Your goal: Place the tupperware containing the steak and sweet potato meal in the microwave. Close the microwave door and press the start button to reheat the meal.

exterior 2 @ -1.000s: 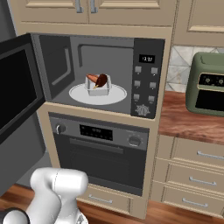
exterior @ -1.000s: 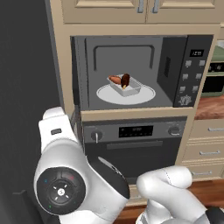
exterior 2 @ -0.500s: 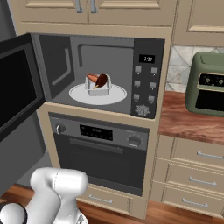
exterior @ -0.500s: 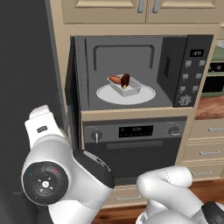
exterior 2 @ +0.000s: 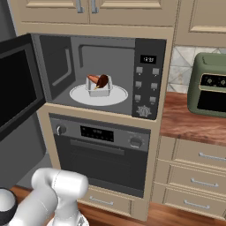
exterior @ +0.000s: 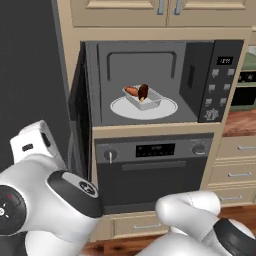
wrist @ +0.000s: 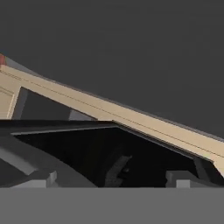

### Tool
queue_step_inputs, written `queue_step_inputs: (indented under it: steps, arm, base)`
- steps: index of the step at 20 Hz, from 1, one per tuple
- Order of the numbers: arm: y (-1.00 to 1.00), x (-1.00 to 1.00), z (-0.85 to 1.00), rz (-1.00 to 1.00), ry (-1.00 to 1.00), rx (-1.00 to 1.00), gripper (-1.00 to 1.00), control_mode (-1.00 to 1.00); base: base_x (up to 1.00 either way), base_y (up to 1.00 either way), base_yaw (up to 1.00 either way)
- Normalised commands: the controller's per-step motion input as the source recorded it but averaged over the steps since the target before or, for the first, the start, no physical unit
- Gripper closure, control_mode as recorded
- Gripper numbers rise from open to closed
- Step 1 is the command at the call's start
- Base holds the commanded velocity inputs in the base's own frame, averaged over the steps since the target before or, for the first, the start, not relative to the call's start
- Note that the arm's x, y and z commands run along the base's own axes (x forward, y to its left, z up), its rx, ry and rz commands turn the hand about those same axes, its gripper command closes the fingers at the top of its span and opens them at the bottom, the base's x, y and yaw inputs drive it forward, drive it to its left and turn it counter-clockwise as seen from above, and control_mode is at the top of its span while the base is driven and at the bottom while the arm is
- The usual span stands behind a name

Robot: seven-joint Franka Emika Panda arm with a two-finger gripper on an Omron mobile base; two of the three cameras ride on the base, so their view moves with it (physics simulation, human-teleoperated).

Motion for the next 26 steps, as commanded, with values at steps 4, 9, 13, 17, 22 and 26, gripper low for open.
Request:
queue_step_inputs:
  steps: [4, 9, 13, 17, 22, 26]
  arm:
    - [-0.71, 0.17, 0.09, -0.45, 0.18, 0.00, -1.00, -1.00]
    - [-0.92, 0.20, 0.09, -0.42, 0.18, 0.00, -1.00, -1.00]
    - [-0.99, 0.14, 0.06, -0.35, 0.15, 0.00, -1.00, -1.00]
    - [-1.00, 0.00, 0.00, -0.15, -0.02, 0.10, -1.00, -1.00]
    - [-1.00, -0.03, 0.00, 0.00, -0.22, 0.21, -1.00, -1.00]
    - [-1.00, 0.07, 0.00, 0.00, -0.13, 0.21, -1.00, -1.00]
  base:
    - [0.00, 0.00, 0.00]
    - [0.00, 0.00, 0.00]
    - [0.00, 0.00, 0.00]
    - [0.00, 0.00, 0.00]
    - [0.00, 0.00, 0.00]
    - [0.00, 0.00, 0.00]
